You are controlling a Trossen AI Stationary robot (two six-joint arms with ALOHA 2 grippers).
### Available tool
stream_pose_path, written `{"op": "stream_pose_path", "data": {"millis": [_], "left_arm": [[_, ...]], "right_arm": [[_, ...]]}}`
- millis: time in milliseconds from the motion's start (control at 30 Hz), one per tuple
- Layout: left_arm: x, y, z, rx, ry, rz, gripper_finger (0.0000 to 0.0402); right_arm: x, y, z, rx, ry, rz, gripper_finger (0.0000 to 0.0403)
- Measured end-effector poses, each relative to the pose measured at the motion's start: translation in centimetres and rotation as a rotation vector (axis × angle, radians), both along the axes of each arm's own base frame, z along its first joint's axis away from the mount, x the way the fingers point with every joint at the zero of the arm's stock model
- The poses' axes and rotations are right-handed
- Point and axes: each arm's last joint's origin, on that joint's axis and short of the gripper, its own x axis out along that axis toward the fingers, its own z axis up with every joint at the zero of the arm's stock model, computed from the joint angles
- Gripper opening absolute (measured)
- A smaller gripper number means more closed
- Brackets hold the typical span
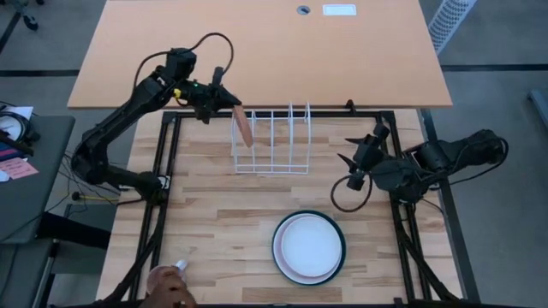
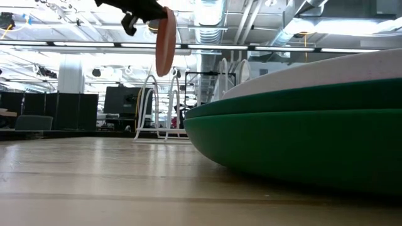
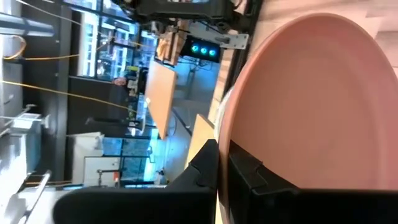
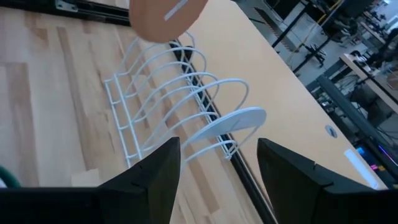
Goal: Sort dishes
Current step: Put the light orange plate in the dish rack
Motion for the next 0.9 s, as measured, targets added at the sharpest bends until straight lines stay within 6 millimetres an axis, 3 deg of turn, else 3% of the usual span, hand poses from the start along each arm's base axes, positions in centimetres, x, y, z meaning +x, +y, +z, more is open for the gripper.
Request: {"op": "stream_pose_path", "data": {"millis": [267,733,900], "left_arm": [[0.5,2.1,-2.1,-0.055,0.065,0.030,0.0001],[0.2,1.8,-2.9,-0.034,0.088,-0.090,0.0003],[0.4,2.9,-3.4,-0.015,0.027,-0.165,0.0003]], "right_arm": [[0.2,-0.2,-0.1,0.049,0.022,0.038,0.0217],[0.2,-0.2,-0.1,0.017,0.050,0.057,0.0217],[0.2,-0.2,-0.1,0.017,0.050,0.058,0.0217]]}}
